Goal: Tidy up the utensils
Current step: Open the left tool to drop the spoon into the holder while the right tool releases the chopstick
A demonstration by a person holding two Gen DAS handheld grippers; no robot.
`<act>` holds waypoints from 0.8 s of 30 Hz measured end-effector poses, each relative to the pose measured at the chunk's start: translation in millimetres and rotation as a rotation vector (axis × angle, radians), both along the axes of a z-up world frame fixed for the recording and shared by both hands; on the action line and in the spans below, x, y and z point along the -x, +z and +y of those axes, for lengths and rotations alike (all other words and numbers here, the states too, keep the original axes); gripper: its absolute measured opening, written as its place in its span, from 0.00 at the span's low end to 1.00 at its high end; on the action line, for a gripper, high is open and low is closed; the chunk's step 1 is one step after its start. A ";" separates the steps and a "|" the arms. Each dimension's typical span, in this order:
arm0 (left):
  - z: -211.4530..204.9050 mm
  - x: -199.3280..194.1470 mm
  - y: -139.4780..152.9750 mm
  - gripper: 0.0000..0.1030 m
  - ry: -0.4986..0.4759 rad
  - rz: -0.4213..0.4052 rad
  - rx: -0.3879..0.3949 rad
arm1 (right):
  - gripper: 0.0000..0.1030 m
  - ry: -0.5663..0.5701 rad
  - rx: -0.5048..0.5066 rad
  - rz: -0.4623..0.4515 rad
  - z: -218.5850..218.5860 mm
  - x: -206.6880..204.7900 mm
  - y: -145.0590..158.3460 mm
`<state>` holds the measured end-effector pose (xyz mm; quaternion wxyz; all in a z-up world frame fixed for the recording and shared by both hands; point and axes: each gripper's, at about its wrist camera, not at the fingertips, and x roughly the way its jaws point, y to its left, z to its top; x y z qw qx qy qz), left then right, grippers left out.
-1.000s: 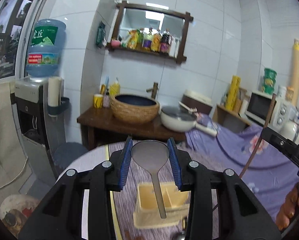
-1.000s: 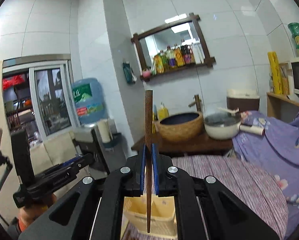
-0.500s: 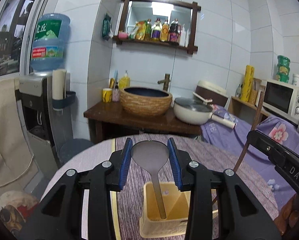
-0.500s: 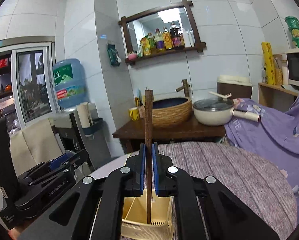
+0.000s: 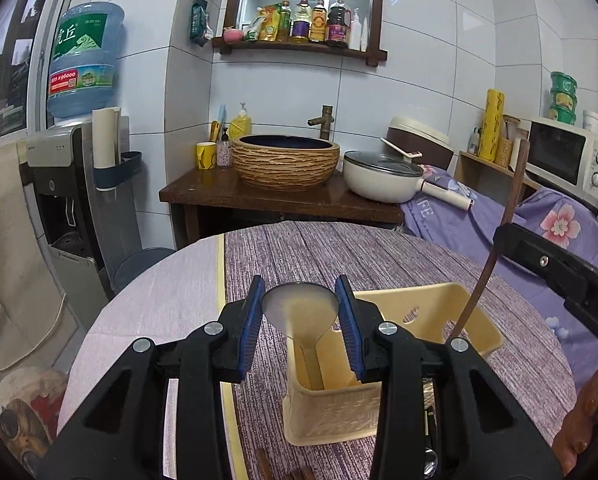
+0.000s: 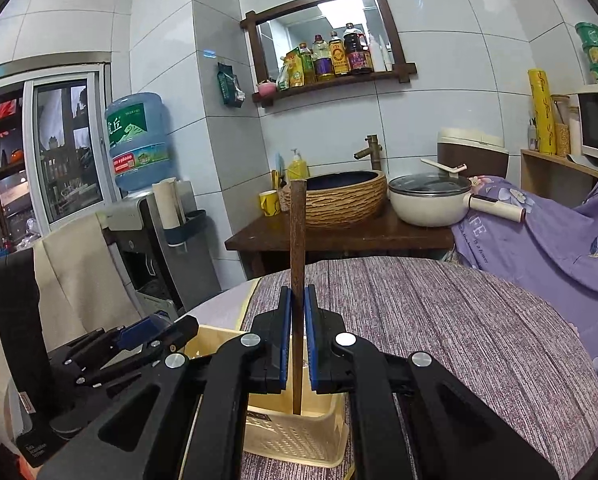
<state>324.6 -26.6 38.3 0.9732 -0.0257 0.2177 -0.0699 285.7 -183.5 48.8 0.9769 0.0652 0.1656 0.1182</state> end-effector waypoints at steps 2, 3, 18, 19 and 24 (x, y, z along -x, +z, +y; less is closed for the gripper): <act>-3.7 0.6 -1.8 0.36 -0.011 0.006 -0.012 | 0.07 -0.005 -0.003 0.001 -0.6 -0.3 -1.2; -5.1 0.9 -2.3 0.36 -0.015 0.010 -0.015 | 0.07 -0.008 -0.005 0.003 -1.0 -0.2 -1.4; 3.5 30.4 5.5 0.78 -0.025 -0.017 0.046 | 0.54 -0.039 -0.002 -0.039 -11.9 25.8 5.5; 4.5 35.8 5.9 0.81 -0.028 -0.018 0.046 | 0.59 -0.042 0.003 -0.036 -13.1 30.8 5.8; 15.2 68.8 -1.9 0.94 0.002 -0.011 0.023 | 0.73 -0.037 0.059 -0.007 -14.8 58.9 2.1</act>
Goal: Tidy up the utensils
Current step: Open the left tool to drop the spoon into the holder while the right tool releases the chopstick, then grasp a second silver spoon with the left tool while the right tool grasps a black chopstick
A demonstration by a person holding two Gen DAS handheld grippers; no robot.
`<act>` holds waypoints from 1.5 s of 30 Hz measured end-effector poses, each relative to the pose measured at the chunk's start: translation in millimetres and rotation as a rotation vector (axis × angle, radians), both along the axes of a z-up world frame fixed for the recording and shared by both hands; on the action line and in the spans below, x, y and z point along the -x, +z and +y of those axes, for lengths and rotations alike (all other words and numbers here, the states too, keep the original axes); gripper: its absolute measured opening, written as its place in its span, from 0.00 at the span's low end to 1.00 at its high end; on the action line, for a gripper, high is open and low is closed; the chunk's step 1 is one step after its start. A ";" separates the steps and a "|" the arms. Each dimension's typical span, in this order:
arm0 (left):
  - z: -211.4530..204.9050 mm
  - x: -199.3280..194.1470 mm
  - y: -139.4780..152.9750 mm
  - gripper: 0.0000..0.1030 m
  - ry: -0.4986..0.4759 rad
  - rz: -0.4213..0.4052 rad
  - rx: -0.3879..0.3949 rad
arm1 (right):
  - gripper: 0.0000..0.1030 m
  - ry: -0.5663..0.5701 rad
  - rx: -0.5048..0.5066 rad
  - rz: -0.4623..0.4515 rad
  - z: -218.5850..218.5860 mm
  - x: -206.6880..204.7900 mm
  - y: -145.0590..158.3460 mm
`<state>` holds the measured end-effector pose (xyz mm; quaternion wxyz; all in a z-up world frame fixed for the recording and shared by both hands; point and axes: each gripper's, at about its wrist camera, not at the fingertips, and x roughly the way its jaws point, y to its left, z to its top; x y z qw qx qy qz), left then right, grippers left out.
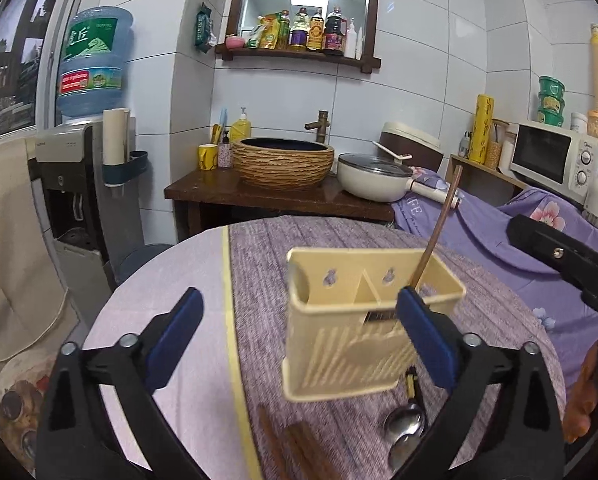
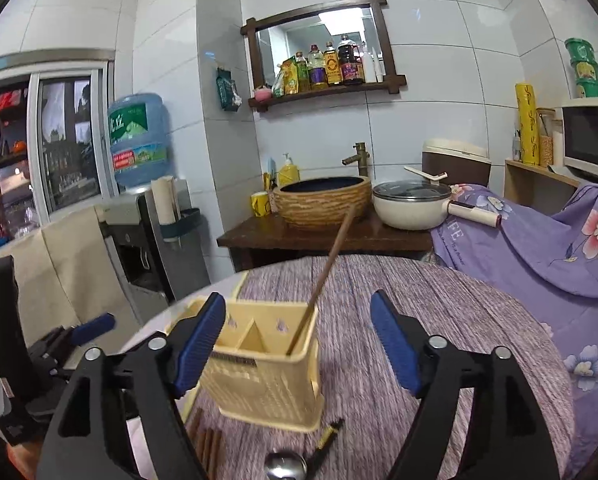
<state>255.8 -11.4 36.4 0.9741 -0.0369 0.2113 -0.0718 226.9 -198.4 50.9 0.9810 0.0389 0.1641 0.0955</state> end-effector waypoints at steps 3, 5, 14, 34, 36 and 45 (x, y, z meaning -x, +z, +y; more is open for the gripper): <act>9.5 13.6 -16.8 0.94 0.012 0.068 0.005 | 0.77 0.008 0.019 0.061 -2.7 10.8 -11.5; 15.8 22.4 -31.6 0.94 0.034 0.111 0.004 | 0.77 0.012 0.018 0.128 -6.0 13.4 -25.0; 24.4 42.6 -88.6 0.94 0.045 0.268 0.020 | 0.56 0.034 -0.074 0.440 -20.3 1.9 -102.9; -16.0 60.5 -118.3 0.73 -0.111 0.358 -0.003 | 0.20 0.005 -0.083 0.626 -10.2 -31.4 -150.3; -19.6 61.0 -117.2 0.71 -0.121 0.357 -0.014 | 0.19 -0.011 -0.058 0.627 -9.9 -37.0 -149.5; -40.8 59.9 -119.8 0.71 -0.185 0.374 -0.038 | 0.16 -0.013 -0.111 0.699 -18.6 -70.5 -151.5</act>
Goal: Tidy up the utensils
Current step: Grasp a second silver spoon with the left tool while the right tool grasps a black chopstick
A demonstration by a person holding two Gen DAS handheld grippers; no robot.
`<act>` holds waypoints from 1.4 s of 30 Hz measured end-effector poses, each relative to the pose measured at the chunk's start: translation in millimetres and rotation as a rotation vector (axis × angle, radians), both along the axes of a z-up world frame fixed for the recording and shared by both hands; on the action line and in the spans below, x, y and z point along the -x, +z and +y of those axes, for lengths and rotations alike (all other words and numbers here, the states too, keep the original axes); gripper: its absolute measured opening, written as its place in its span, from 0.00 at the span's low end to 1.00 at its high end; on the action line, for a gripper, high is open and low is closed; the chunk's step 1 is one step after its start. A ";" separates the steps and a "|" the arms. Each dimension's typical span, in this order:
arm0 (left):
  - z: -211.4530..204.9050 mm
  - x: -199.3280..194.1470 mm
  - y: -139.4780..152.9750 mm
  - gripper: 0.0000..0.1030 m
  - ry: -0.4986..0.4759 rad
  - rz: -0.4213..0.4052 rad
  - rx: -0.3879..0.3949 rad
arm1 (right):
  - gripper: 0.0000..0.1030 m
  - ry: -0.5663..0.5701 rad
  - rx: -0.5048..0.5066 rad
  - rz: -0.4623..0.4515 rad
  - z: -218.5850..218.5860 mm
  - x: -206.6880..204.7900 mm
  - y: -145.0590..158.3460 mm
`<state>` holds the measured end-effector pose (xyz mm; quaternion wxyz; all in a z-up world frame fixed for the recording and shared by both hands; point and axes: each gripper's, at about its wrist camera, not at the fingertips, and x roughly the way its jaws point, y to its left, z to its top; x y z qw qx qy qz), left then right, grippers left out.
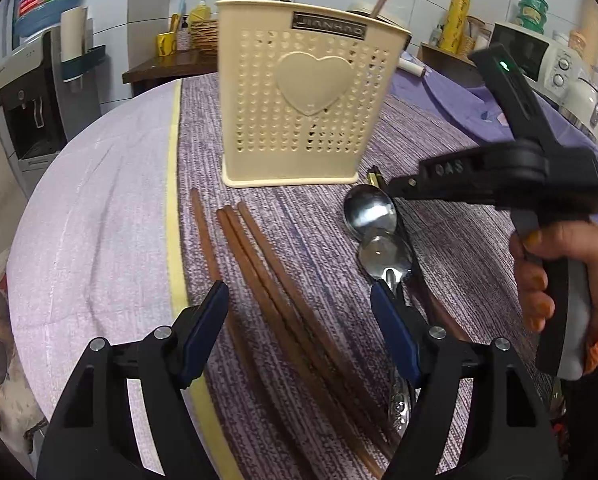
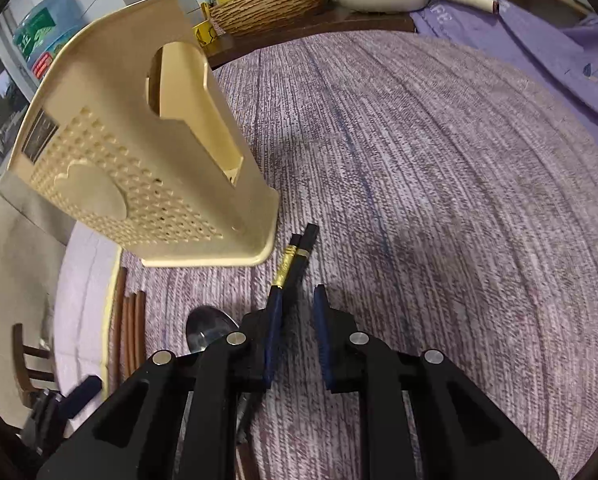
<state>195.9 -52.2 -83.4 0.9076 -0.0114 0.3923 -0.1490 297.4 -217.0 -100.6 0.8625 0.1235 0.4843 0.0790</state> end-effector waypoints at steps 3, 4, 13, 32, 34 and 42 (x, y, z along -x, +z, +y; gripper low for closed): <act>-3.6 0.2 -0.2 0.70 -0.009 0.001 -0.004 | 0.16 0.013 -0.020 0.037 3.7 -8.0 -5.2; -4.2 0.0 -0.3 0.70 -0.010 0.002 -0.006 | 0.15 0.020 -0.019 0.038 5.6 -9.5 -6.5; -12.1 -5.0 0.3 0.66 -0.051 0.027 -0.002 | 0.10 0.001 -0.072 0.034 -1.8 -3.3 -5.1; -57.4 -46.9 -7.5 0.59 -0.173 0.195 0.054 | 0.08 0.029 -0.112 -0.081 -20.1 31.8 16.5; -58.3 -53.8 -8.7 0.58 -0.171 0.209 0.066 | 0.08 0.033 -0.113 -0.089 -22.2 35.3 17.3; -66.7 -68.4 -8.3 0.51 -0.213 0.251 0.087 | 0.07 0.027 -0.134 -0.087 -31.9 38.8 12.8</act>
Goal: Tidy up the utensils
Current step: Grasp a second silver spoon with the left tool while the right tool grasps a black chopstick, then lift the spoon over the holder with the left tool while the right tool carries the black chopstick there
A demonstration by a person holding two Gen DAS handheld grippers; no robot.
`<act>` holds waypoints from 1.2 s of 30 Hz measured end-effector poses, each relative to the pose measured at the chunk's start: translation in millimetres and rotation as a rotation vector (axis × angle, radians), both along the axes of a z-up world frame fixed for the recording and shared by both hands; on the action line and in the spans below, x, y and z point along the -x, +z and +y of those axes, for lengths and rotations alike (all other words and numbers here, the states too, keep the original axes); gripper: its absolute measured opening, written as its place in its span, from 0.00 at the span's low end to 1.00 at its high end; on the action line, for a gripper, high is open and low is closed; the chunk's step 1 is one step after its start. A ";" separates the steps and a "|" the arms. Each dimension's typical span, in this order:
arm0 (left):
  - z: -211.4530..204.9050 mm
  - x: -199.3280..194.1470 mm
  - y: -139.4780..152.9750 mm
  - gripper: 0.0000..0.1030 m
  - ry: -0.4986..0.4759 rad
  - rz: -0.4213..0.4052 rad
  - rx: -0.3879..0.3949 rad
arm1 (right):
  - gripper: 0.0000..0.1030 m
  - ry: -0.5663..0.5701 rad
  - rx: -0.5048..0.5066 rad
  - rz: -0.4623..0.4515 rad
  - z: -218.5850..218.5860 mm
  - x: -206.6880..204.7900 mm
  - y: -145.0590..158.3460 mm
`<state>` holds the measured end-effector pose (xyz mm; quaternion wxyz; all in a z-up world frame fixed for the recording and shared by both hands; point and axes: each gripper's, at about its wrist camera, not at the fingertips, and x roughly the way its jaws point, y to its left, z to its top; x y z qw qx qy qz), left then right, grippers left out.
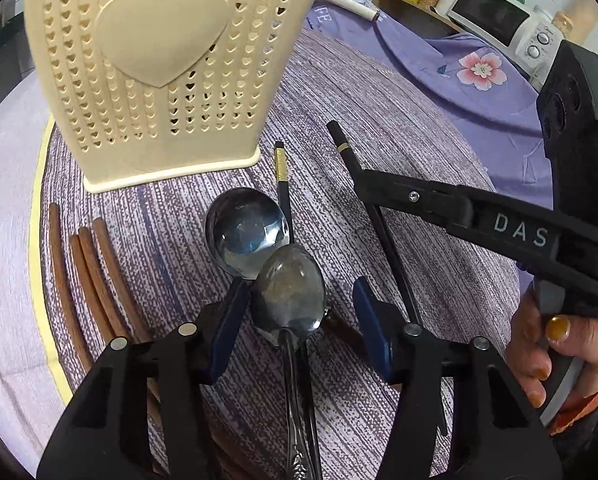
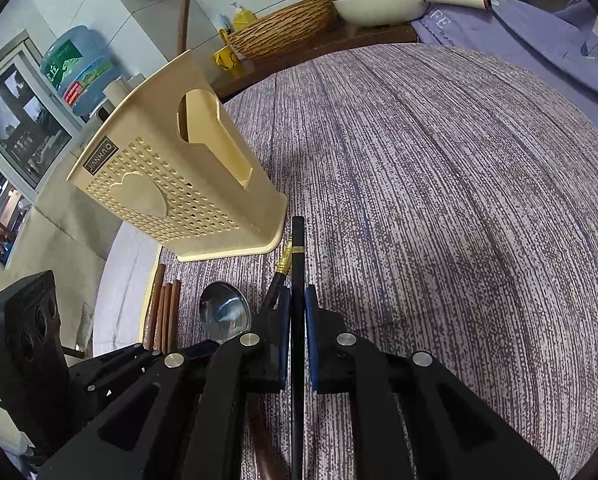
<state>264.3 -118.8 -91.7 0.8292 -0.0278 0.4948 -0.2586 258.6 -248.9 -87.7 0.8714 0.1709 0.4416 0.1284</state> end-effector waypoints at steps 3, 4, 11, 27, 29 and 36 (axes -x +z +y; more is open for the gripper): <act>1.3 -8.9 -0.4 0.41 0.001 0.022 0.016 | 0.07 -0.002 -0.009 0.001 -3.2 1.6 -0.9; 0.9 -11.6 -0.5 0.38 0.002 0.029 0.022 | 0.07 -0.003 -0.009 -0.001 -3.0 3.0 -0.4; -6.6 -2.5 0.3 0.37 -0.017 -0.014 -0.046 | 0.07 -0.002 -0.001 -0.005 -1.8 3.7 0.2; 14.7 -5.8 -2.9 0.42 0.033 0.040 0.048 | 0.07 0.004 -0.006 -0.007 0.3 10.2 1.8; 15.6 -6.1 -2.7 0.42 0.032 0.042 0.047 | 0.07 0.007 -0.008 -0.007 1.1 9.9 1.6; 0.3 -1.3 0.4 0.43 0.017 0.002 -0.014 | 0.07 0.010 -0.011 0.000 2.7 10.2 -1.8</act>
